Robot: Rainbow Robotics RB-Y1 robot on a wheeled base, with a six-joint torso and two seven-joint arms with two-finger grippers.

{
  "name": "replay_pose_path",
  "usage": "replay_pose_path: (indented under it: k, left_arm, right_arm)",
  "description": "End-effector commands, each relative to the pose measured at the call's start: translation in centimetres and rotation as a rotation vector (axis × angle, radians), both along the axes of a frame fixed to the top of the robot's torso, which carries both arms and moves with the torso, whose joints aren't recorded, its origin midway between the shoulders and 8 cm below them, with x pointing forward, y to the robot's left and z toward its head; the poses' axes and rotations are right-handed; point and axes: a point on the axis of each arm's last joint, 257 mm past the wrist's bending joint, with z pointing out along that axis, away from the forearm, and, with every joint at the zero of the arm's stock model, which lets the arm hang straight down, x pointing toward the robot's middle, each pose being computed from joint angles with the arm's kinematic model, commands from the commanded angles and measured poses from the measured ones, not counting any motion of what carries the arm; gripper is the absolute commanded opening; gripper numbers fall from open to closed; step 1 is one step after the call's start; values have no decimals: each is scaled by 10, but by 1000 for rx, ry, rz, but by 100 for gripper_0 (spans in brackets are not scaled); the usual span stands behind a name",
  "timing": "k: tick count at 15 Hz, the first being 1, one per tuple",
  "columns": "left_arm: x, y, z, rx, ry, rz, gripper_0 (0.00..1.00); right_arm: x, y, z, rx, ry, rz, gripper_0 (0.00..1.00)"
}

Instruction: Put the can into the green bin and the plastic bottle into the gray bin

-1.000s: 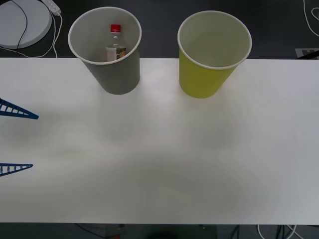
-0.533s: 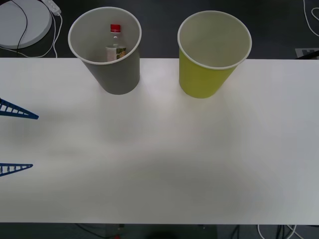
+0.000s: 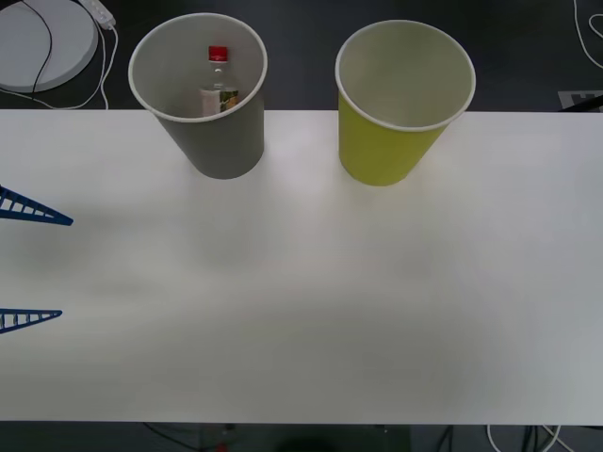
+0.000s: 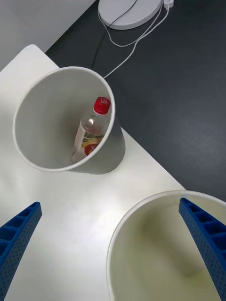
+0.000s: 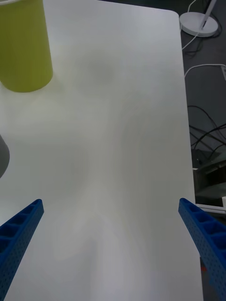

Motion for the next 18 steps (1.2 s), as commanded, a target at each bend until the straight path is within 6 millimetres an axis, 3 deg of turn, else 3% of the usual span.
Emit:
replay_pose_path:
  k: [1, 10, 18]
  left_arm:
    - [0, 0, 0, 0, 0, 0, 100]
    - [0, 0, 0, 0, 0, 0, 100]
    - [0, 0, 0, 0, 0, 0, 100]
  right_arm:
    - [-14, -12, -3, 2, -15, 30, 100]
    - [-59, -52, -19, -1, -89, 136, 100]
    - [-110, -69, -43, -9, -152, 226, 100]
